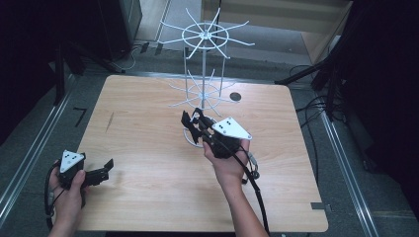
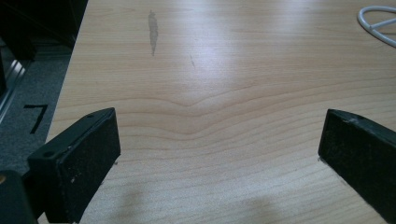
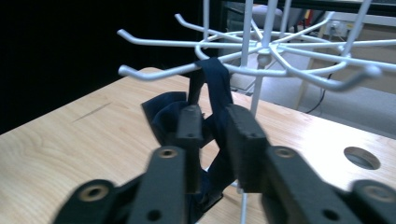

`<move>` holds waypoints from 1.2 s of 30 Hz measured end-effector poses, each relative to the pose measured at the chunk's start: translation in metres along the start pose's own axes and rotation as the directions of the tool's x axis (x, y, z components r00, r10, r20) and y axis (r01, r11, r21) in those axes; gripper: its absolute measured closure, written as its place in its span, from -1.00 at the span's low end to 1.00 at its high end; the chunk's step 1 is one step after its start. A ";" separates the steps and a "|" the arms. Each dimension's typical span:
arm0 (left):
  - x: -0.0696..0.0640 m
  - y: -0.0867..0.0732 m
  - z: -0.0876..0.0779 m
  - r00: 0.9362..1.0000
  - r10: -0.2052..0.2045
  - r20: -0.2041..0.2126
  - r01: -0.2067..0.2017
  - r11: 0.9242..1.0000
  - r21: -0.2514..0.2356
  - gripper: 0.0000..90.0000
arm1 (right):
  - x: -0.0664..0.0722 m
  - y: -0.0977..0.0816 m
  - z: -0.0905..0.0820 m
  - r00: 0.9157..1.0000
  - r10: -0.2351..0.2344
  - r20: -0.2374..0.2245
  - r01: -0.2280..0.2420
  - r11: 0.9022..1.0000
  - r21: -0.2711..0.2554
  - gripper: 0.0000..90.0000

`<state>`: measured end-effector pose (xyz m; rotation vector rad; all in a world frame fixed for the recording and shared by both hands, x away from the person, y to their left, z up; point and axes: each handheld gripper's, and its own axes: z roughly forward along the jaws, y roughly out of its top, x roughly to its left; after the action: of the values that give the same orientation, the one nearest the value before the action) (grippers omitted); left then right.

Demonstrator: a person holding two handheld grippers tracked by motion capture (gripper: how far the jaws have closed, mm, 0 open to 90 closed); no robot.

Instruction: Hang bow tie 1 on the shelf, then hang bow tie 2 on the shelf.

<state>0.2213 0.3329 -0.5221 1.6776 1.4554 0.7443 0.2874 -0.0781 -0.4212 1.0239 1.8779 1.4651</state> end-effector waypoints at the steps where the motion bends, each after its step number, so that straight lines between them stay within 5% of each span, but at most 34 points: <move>1: 0.000 0.000 0.000 1.000 0.000 0.000 0.000 1.000 0.000 -1.00 | 0.000 -0.001 0.000 1.000 -0.004 -0.003 0.004 1.000 -0.001 0.55; 4: 0.000 0.000 0.000 1.000 -0.001 0.001 0.001 1.000 0.000 -1.00 | -0.001 -0.004 -0.003 1.000 -0.014 -0.009 0.014 1.000 0.010 0.28; 12: -0.001 -0.001 0.000 1.000 0.007 0.003 -0.007 1.000 0.006 -1.00 | -0.008 -0.013 -0.013 0.999 0.004 -0.035 -0.003 1.000 0.030 -0.07; 23: 0.000 0.000 0.000 1.000 -0.004 0.006 0.004 1.000 0.008 -1.00 | -0.024 -0.031 -0.033 1.000 -0.003 -0.018 0.004 0.997 0.075 -0.16; 36: 0.001 0.000 0.000 1.000 -0.009 0.008 0.008 1.000 0.014 -1.00 | -0.056 -0.064 -0.056 0.998 0.051 0.045 -0.057 0.989 0.137 -0.13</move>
<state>0.2213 0.3340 -0.5223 1.6819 1.4641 0.7236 0.2598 -0.1629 -0.4702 1.1694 1.9585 1.3479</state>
